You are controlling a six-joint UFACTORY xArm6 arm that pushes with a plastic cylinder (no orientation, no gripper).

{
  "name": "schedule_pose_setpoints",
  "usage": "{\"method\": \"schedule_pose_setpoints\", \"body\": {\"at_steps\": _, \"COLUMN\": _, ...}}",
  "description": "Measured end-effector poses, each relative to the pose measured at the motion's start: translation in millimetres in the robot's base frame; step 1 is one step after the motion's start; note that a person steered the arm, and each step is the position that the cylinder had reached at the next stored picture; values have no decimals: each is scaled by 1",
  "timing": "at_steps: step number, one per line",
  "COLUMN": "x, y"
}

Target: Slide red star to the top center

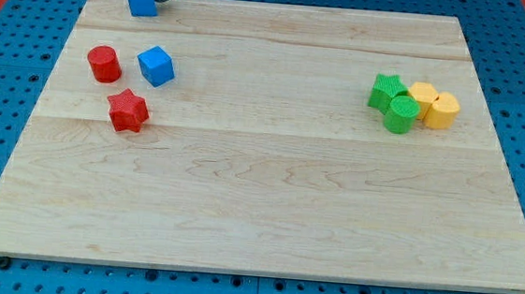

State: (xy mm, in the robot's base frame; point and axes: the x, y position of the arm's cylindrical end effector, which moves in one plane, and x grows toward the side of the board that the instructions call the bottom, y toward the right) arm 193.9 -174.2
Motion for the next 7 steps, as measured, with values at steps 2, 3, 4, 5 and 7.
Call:
{"method": "schedule_pose_setpoints", "body": {"at_steps": 2, "x": 4, "y": -23}}
{"method": "schedule_pose_setpoints", "body": {"at_steps": 3, "x": 9, "y": -16}}
{"method": "schedule_pose_setpoints", "body": {"at_steps": 4, "x": 22, "y": 44}}
{"method": "schedule_pose_setpoints", "body": {"at_steps": 5, "x": 54, "y": 70}}
{"method": "schedule_pose_setpoints", "body": {"at_steps": 7, "x": 143, "y": 101}}
